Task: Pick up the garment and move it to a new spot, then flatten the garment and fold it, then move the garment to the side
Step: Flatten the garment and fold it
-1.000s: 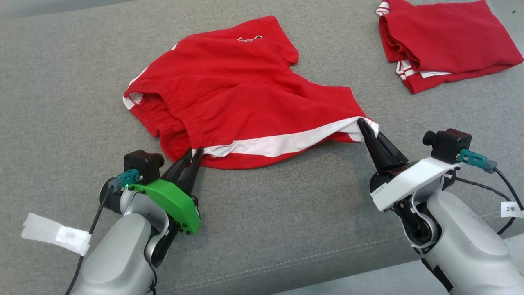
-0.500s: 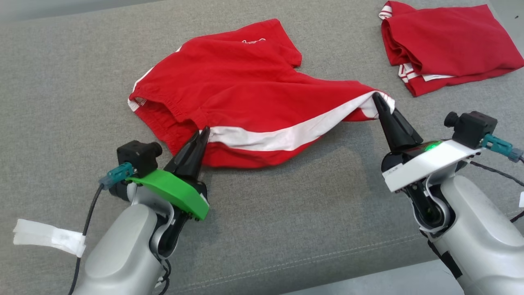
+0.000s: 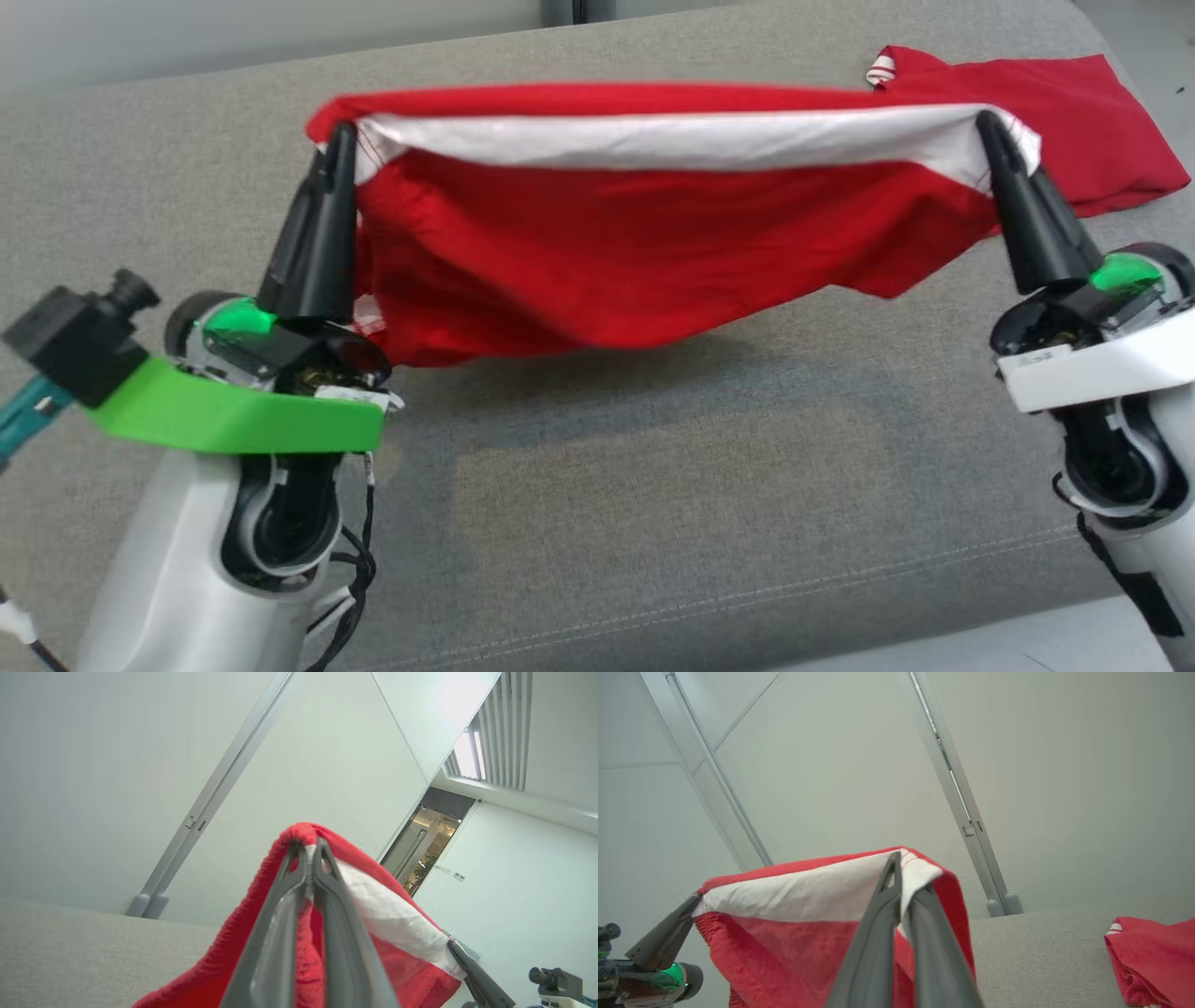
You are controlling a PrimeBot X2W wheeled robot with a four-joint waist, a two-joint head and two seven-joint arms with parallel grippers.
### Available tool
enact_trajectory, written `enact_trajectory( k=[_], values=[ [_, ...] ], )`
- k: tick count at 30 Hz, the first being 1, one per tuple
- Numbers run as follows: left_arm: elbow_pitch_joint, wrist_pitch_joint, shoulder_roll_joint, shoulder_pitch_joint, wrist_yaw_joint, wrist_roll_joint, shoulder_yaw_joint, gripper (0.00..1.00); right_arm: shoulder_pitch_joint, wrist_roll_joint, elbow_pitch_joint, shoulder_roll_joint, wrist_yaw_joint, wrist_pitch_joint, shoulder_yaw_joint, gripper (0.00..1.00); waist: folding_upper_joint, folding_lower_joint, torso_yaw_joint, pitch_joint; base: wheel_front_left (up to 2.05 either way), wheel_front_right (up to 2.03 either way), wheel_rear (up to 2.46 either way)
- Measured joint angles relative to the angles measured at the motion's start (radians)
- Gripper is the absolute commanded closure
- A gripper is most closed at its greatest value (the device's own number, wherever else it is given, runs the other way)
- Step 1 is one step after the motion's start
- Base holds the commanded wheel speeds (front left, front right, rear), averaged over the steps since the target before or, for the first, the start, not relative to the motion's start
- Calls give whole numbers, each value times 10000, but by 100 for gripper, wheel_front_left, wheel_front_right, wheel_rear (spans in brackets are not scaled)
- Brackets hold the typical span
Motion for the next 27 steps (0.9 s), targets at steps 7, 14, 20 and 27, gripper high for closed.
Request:
enact_trajectory(
  k=[7, 14, 20, 27],
  values=[
    [-1262, 13, 543, 120, -2, -395, -79, 100, -5, 508, -702, -721, 0, 15, -161, 100, 0, 0, 22, -184, 0, 0, 0],
    [1371, 1825, 1200, -288, 332, -765, -449, 100, -1617, 399, 1662, -825, 0, 2073, 1682, 100, 0, 0, 26, -114, 0, 0, 0],
    [2362, 2197, 1110, -3800, 867, 207, -178, 100, -5991, -865, 2721, 148, -612, 1611, 330, 100, 0, 0, 84, -120, 0, 0, 0],
    [2159, 2071, 525, -4966, 667, 121, -282, 100, -6376, -1081, 3488, 341, -441, 1325, 943, 100, 0, 0, 175, -106, 0, 0, 0]
  ],
)
